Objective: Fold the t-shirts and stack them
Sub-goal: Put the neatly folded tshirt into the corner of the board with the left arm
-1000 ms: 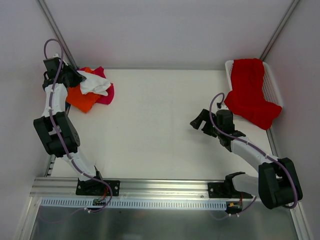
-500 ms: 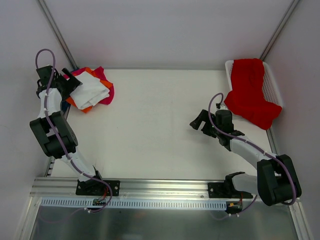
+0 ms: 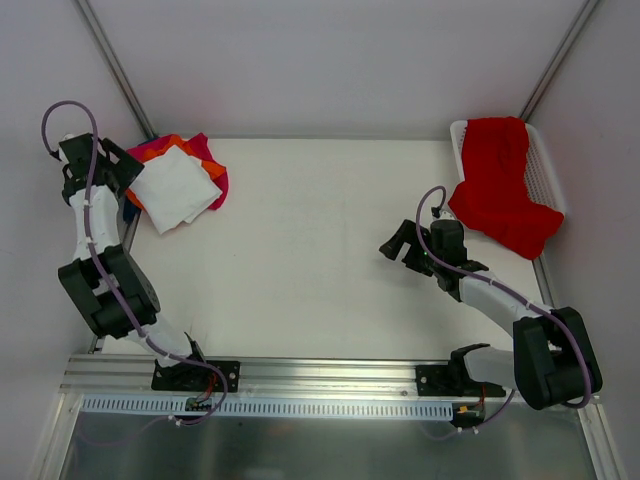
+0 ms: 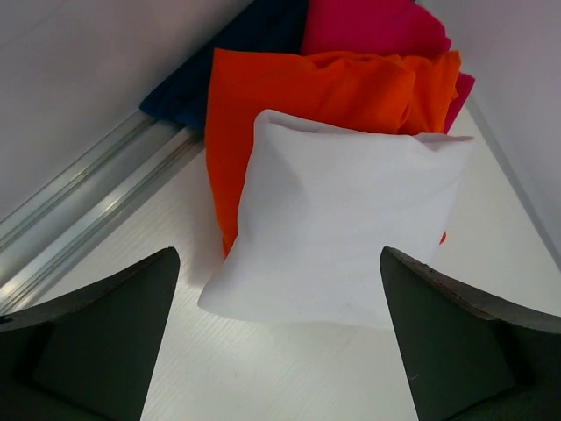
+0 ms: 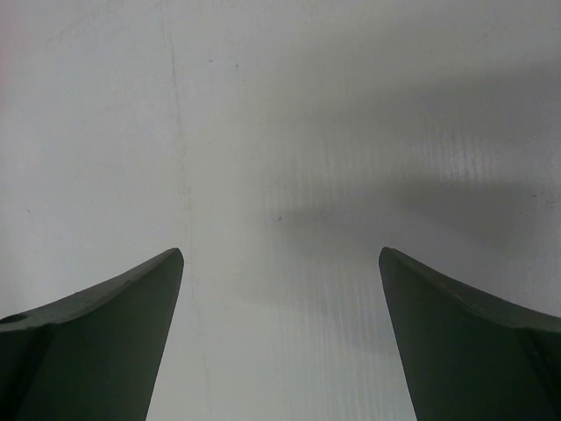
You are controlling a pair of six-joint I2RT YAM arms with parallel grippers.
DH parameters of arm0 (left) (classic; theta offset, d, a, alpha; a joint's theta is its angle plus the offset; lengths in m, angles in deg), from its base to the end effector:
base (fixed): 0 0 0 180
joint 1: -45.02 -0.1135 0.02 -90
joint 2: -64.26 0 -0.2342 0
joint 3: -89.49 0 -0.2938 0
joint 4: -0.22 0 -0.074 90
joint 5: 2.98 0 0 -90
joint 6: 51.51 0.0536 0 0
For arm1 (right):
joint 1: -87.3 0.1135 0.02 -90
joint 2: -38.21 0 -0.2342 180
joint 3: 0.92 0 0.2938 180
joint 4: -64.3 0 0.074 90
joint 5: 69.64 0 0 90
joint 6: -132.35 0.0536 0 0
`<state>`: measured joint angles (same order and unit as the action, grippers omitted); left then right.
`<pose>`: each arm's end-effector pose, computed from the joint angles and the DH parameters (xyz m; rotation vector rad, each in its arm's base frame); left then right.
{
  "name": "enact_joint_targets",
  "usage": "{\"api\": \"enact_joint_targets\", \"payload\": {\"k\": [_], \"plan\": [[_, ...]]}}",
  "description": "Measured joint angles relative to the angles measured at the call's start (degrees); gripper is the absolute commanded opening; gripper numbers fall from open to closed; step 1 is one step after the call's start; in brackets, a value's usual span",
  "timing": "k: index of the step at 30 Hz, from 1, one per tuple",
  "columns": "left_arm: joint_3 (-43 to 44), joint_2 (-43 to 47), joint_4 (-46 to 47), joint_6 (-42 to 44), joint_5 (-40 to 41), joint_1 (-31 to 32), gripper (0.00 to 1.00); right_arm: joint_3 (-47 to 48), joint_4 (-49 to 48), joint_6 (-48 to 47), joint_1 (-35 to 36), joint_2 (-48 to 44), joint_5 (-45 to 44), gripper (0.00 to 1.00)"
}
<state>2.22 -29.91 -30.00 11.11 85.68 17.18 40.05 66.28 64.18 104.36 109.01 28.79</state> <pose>0.3891 0.2041 0.2727 -0.9717 1.8879 -0.0201 0.2900 0.0972 0.1216 0.0014 2.1703 0.5524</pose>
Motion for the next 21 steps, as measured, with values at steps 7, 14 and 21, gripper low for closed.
{"api": "enact_joint_targets", "payload": {"k": [7, 14, 21], "plan": [[-9.84, 15.93, -0.15, -5.73, 3.08, -0.09, 0.99, 0.00, -0.33, -0.31, 0.22, 0.13, 0.22, 0.99], [-18.99, 33.64, -0.55, -3.61, -8.87, -0.26, 0.99, 1.16, 1.18, -2.99, 3.87, -0.07, -0.63, 0.99], [-22.73, 36.13, -3.63, 1.31, -16.37, 18.67, 0.99, 12.15, 12.90, -8.98, 14.82, -4.46, -8.15, 0.99]]}}
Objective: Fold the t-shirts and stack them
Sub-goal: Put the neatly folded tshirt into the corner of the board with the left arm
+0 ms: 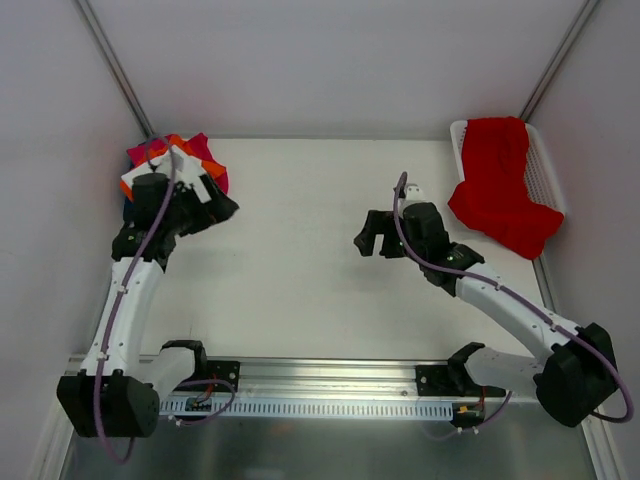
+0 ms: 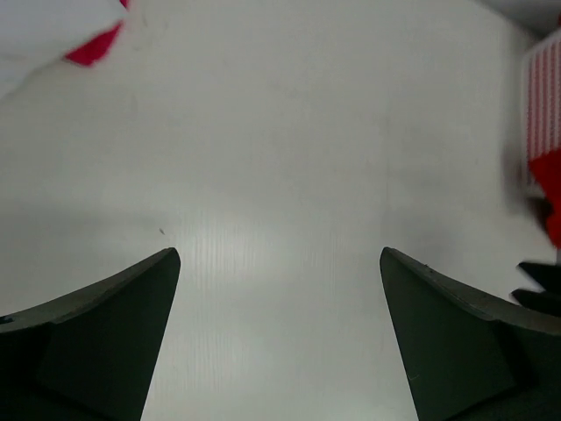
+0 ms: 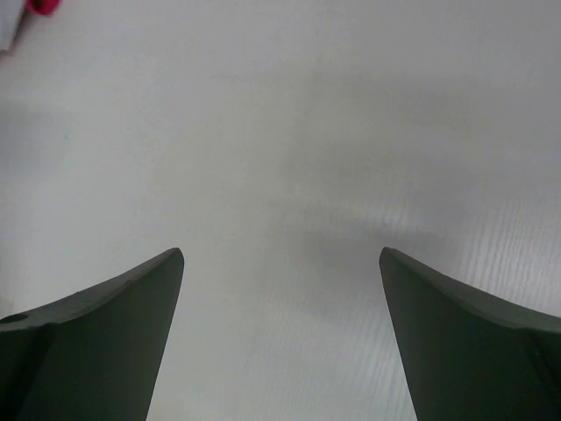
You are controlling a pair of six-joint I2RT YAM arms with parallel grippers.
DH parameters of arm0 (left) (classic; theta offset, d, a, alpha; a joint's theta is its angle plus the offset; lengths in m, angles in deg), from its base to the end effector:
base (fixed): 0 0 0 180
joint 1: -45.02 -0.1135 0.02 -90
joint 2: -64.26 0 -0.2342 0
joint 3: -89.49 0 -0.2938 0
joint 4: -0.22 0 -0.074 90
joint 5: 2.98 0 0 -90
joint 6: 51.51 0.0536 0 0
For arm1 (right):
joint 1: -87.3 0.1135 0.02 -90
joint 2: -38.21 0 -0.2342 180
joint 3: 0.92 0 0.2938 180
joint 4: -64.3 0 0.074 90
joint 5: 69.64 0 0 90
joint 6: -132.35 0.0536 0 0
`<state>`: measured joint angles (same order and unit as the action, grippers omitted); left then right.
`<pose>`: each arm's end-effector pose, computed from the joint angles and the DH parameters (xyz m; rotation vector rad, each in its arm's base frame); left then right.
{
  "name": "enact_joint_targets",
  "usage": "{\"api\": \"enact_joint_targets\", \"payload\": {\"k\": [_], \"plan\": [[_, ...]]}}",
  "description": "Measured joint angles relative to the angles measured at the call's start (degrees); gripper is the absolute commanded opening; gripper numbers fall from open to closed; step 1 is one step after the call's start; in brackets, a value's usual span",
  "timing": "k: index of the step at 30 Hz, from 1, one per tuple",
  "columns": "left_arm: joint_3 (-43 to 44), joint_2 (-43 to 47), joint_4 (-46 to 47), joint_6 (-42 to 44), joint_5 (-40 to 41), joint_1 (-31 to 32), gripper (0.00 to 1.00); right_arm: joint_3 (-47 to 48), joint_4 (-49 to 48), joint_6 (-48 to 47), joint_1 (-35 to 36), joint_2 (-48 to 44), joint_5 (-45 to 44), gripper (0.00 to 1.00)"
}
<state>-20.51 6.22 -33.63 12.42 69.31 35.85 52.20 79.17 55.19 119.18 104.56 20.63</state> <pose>0.2983 0.0316 0.3265 -0.3957 1.9261 -0.4956 0.2755 0.1717 0.2007 -0.3498 2.0677 0.4830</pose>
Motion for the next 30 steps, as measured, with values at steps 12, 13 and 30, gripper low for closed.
{"api": "enact_joint_targets", "payload": {"k": [12, 13, 30], "plan": [[-3.61, -0.46, -7.98, 10.60, 13.53, 17.03, 0.99, 22.91, 22.56, -9.81, 11.13, 1.99, -12.57, 0.99], [-3.61, -0.46, -7.98, 10.82, 12.98, 17.03, 0.99, 22.77, 23.98, -9.92, 11.21, 2.67, -13.20, 1.00], [-3.56, -3.28, -7.17, 10.84, 3.15, 17.07, 0.99, 23.63, 29.86, -11.41, 11.28, 9.35, -20.59, 0.99]]}}
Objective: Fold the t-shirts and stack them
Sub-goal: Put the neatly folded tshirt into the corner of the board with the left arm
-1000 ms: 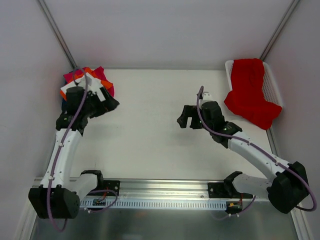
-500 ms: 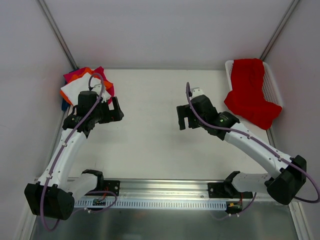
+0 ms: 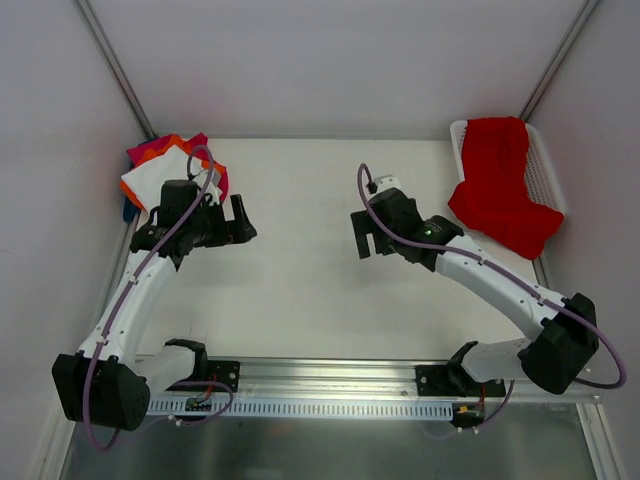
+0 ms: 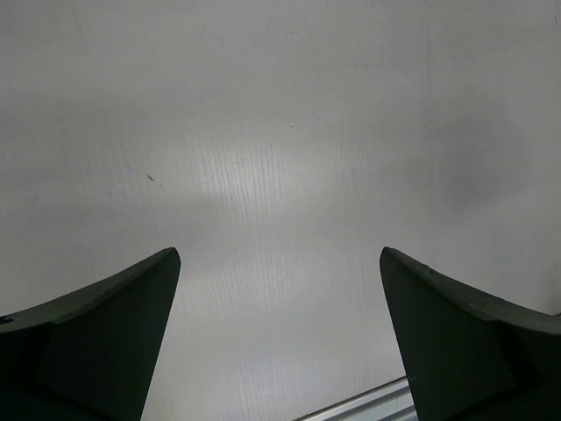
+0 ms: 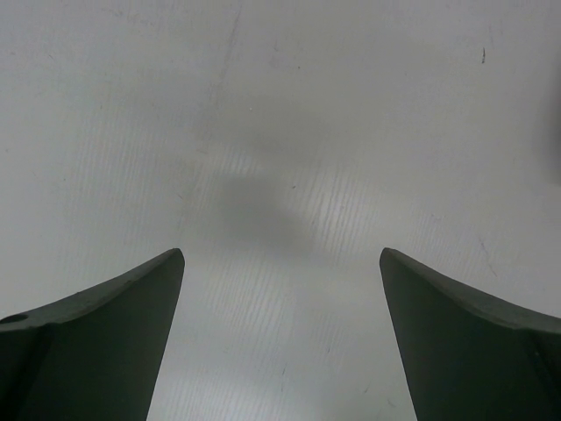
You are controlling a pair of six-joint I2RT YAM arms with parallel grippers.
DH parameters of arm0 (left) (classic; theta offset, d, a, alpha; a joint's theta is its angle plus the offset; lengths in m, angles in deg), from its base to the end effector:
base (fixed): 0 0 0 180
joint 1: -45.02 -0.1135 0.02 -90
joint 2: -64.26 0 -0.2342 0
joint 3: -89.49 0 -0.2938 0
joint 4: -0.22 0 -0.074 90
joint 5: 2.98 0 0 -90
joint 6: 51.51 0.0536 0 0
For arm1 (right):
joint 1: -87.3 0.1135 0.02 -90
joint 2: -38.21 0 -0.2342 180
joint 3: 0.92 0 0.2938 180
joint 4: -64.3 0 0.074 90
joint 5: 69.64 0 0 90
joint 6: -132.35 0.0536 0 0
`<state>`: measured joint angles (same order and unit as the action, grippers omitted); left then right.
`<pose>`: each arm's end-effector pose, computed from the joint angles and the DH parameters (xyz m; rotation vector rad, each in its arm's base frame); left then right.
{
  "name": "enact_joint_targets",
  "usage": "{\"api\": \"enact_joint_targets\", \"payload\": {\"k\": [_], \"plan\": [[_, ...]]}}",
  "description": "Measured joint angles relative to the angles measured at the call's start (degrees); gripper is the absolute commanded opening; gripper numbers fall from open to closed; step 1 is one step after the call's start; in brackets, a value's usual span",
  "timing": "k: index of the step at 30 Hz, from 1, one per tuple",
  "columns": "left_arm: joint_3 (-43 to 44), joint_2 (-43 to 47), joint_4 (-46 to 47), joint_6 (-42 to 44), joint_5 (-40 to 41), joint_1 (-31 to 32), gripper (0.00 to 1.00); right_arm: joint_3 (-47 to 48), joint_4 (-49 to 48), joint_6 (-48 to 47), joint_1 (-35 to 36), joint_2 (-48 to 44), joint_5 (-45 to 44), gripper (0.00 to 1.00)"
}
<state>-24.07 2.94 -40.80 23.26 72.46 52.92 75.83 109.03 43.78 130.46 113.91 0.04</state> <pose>0.2975 -0.0549 0.2714 0.0026 2.2197 -0.5040 0.2650 0.2229 0.2600 -0.6455 2.1818 -0.0080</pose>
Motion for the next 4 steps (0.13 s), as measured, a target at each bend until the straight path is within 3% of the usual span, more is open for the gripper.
{"api": "enact_joint_targets", "payload": {"k": [4], "plan": [[0.00, -0.04, 0.00, 0.00, 0.07, 0.00, 0.99, 0.63, -0.44, -0.48, 0.00, 0.94, 0.04, 0.99]]}}
